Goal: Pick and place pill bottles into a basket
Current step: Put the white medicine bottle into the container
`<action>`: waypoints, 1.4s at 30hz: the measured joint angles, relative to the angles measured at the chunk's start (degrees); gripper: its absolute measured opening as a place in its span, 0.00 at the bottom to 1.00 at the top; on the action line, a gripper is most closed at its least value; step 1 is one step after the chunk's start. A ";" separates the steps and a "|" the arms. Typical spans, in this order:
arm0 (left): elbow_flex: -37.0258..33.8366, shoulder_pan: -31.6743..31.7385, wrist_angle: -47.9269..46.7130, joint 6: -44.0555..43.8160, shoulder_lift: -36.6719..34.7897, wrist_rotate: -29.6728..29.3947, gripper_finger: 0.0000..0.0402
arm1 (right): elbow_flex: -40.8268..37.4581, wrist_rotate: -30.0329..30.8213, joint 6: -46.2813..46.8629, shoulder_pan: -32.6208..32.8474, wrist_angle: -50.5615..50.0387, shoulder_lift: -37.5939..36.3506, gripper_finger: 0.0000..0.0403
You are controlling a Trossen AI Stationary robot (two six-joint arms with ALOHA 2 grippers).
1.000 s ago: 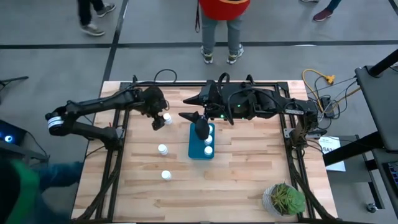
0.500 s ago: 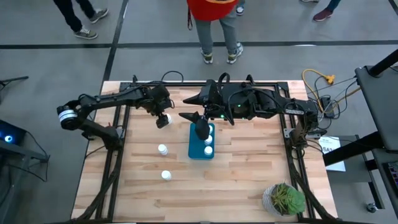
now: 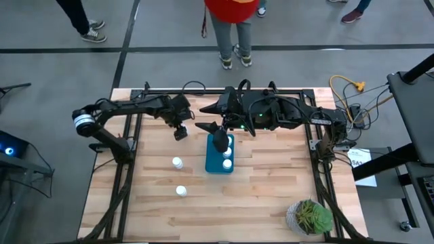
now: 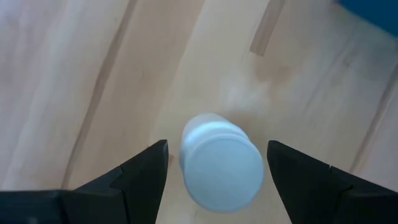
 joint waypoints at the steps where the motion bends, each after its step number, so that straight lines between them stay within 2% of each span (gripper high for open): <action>1: 0.00 0.03 -0.02 -0.01 0.28 0.04 0.64 | 0.00 0.00 0.00 -0.08 0.02 0.00 0.56; 12: 0.00 0.04 0.07 -0.01 1.72 0.35 0.62 | 0.04 0.04 -0.82 -0.38 0.00 -0.02 0.56; 15: 0.00 0.04 0.03 -0.02 1.68 0.35 0.56 | 0.07 0.04 -0.87 -0.38 0.03 -0.04 0.56; 20: -0.02 0.04 -1.01 -0.09 1.38 0.35 0.39 | 0.07 0.04 -0.87 -0.38 0.02 -0.07 0.56; 29: 2.69 0.02 -6.10 -0.11 0.86 0.31 0.39 | 0.13 0.08 -0.89 -0.38 0.03 -0.32 0.56; 42: 16.03 -0.96 -14.09 -1.34 0.56 0.28 0.39 | 0.28 3.35 -2.41 -0.52 -0.02 -1.86 0.56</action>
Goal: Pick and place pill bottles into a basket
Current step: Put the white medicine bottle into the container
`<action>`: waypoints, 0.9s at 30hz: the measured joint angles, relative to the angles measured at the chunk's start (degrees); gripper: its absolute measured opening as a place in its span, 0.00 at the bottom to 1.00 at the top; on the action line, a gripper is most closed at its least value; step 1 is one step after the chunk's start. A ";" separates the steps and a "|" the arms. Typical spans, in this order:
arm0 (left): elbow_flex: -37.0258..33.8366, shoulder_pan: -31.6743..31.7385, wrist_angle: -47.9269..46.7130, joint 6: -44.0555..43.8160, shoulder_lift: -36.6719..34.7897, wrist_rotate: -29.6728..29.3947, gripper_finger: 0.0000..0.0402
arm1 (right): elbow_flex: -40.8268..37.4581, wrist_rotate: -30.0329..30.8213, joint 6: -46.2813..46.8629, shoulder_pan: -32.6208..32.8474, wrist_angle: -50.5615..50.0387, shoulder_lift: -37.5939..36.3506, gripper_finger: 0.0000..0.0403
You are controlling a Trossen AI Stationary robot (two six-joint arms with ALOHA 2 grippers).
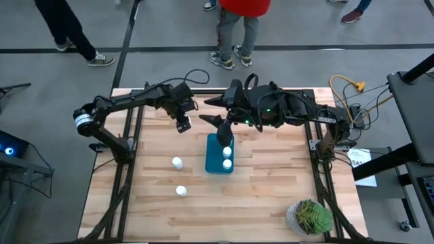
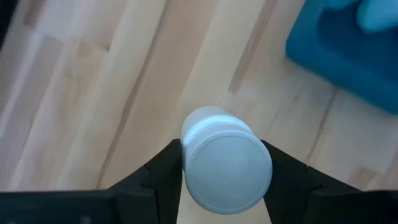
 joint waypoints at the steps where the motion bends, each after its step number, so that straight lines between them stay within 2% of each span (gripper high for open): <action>1: 0.81 -0.23 -0.16 -0.66 0.00 0.02 0.39 | 0.00 0.58 -0.28 -0.01 -0.08 -0.38 0.56; 6: 3.93 -3.12 -0.47 -3.35 -0.03 0.02 0.39 | 0.00 4.36 -1.13 -0.10 -1.28 -2.35 0.56; 16: 6.53 -12.42 -0.70 -7.08 0.46 -1.62 0.39 | 0.00 6.15 -1.24 -0.39 -4.74 -5.66 0.56; 27: 7.12 -17.10 -2.09 -9.36 2.84 -2.33 0.39 | 0.00 6.16 0.29 -0.37 -6.25 -5.88 0.56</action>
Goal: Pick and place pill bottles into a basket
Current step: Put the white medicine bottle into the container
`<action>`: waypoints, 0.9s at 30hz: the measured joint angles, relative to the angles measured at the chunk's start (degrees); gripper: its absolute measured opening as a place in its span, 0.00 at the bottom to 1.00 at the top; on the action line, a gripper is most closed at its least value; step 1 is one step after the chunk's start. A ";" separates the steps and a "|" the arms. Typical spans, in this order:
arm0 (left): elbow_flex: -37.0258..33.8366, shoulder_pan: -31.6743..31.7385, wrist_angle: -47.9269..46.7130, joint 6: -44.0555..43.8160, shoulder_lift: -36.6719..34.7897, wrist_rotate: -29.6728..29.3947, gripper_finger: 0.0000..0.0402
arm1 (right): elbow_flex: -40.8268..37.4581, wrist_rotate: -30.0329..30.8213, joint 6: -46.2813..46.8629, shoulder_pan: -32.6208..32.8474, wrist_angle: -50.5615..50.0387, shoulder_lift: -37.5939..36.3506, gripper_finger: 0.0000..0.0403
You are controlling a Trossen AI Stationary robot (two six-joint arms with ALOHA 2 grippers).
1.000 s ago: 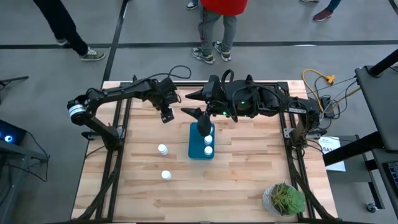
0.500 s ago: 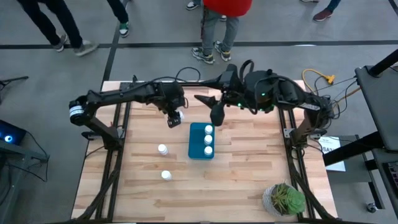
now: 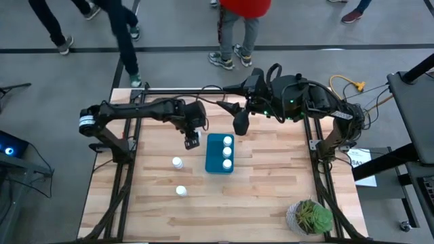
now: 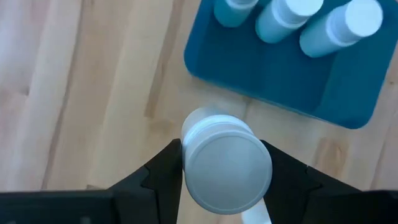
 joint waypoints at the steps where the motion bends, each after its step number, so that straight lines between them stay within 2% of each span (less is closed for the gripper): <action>1: 0.54 -0.46 -0.33 0.16 0.79 -0.04 0.39 | -0.01 0.00 0.10 0.01 0.02 0.00 0.56; 7: 4.11 -2.68 -1.28 2.06 4.70 0.27 0.39 | -0.04 -0.02 1.28 0.05 -0.07 0.00 0.56; 12: 5.65 -2.59 -0.84 3.13 5.13 -0.35 0.39 | -0.07 -0.04 2.67 0.08 -0.29 0.00 0.56; 27: 4.37 -6.50 -0.70 1.52 6.83 -0.74 0.39 | -0.09 -0.15 2.82 0.57 -0.60 -0.16 0.56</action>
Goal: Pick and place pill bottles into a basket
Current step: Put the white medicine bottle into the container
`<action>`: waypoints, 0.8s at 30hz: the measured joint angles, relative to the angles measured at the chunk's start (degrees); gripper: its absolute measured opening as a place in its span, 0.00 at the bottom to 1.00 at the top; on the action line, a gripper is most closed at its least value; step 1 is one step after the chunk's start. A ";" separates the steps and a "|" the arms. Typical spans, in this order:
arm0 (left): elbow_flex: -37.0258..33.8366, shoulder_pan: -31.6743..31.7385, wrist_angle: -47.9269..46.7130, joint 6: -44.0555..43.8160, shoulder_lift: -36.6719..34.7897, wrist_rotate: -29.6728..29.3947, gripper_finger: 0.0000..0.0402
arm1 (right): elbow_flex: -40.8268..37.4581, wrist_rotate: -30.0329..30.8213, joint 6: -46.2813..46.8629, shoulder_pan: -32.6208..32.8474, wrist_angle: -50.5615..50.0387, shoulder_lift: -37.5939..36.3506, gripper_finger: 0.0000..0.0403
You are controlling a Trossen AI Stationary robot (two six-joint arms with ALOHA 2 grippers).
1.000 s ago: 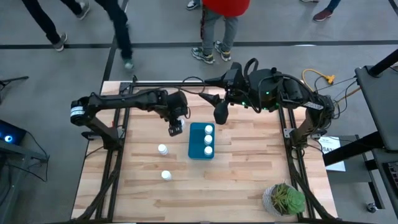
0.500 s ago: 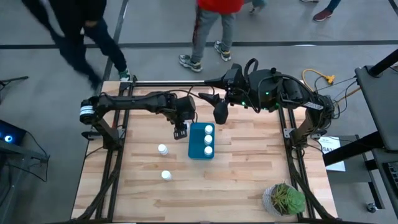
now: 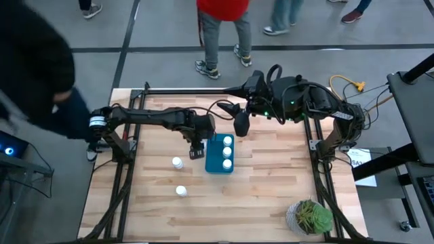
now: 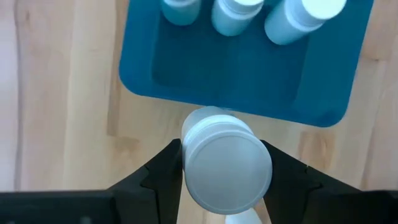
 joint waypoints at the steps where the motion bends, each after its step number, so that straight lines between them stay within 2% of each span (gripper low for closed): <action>1: 0.00 -0.06 0.06 0.01 0.12 -0.65 0.39 | 0.00 0.00 0.05 0.00 0.03 -0.06 0.56; 13: 0.39 -0.64 7.50 0.27 1.23 -0.97 0.39 | -0.02 -0.07 2.58 0.00 -0.15 -0.08 0.56; 24: 5.27 -0.15 6.64 4.61 10.50 -1.31 0.39 | -0.02 -0.07 3.30 -0.04 -0.45 -0.08 0.56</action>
